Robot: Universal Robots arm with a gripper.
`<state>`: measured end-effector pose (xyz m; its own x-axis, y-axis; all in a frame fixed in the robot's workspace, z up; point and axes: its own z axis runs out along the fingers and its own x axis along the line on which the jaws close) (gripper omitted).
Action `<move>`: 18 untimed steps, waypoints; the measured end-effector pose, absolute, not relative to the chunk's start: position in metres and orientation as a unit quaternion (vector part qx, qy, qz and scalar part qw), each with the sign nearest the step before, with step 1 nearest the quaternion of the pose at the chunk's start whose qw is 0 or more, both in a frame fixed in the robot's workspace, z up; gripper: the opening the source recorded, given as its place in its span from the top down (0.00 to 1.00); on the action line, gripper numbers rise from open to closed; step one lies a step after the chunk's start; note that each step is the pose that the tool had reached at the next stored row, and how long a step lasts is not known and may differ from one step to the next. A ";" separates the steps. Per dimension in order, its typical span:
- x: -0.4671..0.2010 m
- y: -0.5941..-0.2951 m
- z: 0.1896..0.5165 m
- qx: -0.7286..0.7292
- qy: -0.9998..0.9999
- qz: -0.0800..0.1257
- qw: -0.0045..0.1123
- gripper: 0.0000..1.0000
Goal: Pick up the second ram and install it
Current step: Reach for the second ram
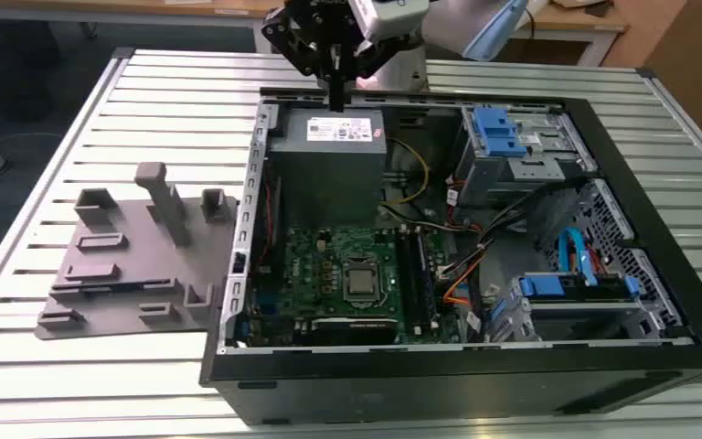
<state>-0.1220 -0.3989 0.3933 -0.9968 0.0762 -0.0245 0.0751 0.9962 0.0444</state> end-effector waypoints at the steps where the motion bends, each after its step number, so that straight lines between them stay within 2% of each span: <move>1: -0.122 -0.399 0.393 0.038 0.999 0.022 0.013 0.93; 18: -0.147 -0.399 0.393 0.038 0.999 0.022 0.013 0.93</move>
